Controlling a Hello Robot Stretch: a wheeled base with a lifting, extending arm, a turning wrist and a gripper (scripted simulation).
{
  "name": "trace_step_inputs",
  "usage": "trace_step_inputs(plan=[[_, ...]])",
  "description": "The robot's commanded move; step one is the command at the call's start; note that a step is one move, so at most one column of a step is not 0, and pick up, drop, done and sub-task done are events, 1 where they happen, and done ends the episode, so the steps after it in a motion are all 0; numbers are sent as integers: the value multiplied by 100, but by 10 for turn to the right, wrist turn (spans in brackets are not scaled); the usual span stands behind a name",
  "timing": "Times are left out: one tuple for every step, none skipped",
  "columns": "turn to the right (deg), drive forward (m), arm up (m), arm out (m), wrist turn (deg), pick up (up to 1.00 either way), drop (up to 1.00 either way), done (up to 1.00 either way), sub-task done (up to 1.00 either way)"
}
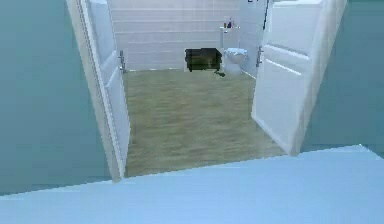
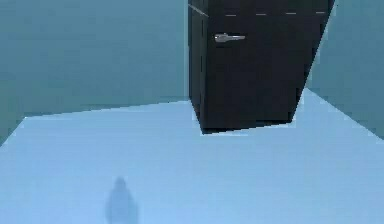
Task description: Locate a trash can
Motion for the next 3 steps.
trace_step_inputs(plan=[[0,100,0,0,0,0,0,0,0],[0,100,0,0,0,0,0,0,0],[-30,0,0,0,0,0,0,0,0]])
